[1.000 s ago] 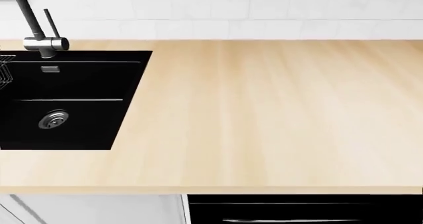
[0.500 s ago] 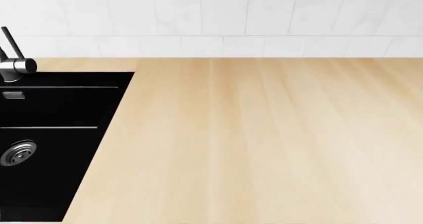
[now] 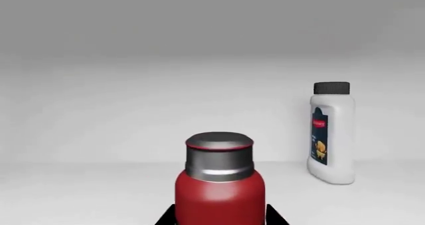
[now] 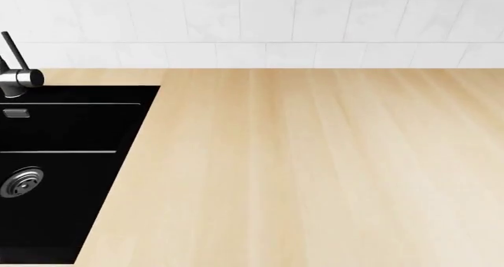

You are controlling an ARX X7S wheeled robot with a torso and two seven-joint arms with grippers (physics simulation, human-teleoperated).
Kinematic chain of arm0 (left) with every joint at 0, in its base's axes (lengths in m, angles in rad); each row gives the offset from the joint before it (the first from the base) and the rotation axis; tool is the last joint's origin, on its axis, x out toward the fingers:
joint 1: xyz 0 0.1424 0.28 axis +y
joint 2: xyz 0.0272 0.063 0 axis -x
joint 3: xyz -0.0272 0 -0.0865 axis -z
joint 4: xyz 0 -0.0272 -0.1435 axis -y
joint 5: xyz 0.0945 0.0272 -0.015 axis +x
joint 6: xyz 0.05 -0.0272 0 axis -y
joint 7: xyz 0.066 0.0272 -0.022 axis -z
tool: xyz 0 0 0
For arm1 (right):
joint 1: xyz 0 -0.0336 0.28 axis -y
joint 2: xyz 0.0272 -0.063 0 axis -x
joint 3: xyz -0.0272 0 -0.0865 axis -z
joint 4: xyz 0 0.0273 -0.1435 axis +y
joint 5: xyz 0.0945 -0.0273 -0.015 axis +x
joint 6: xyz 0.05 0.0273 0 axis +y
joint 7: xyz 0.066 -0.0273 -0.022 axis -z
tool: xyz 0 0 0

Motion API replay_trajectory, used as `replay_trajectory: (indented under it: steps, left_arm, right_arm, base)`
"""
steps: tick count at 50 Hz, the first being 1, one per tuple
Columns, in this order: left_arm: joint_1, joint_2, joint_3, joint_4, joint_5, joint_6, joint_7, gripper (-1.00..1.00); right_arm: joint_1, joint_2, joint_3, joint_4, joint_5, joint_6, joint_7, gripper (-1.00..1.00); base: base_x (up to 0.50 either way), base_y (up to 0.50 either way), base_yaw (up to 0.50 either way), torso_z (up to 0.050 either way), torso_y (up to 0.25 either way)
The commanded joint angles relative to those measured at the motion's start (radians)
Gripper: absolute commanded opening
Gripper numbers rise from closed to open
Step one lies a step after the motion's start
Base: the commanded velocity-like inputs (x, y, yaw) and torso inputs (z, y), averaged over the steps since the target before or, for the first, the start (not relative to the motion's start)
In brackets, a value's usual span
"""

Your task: Pick and place the shaker into the drawer. Then close the cabinet.

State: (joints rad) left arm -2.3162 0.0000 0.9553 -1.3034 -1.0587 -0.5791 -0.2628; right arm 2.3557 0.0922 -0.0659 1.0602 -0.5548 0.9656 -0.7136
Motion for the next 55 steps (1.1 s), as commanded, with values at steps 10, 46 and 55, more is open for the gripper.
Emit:
replay_trajectory:
  steps: [10,46,55]
  left_arm:
    - [-0.040,0.000,-0.635,0.142,0.660,-0.016,-0.026,-1.00]
    - [-0.040,0.000,-0.739,0.219,0.795,-0.047,0.005,-1.00]
    - [-0.040,0.000,-0.726,0.192,0.789,-0.034,0.009,-1.00]
  right_arm:
    - [0.000,0.010,0.001,-0.029,-0.025,0.033,-0.028,1.00]
    - [0.000,-0.030,0.011,-0.060,0.073,0.064,-0.062,1.00]
    - [0.000,-0.030,0.006,-0.036,0.034,0.021,-0.064,-1.00]
  base:
    - [0.00,0.00,0.00,0.000,0.000]
    - [0.15,0.00,0.00,0.000,0.000]
    - [0.06,0.00,0.00,0.000,0.002]
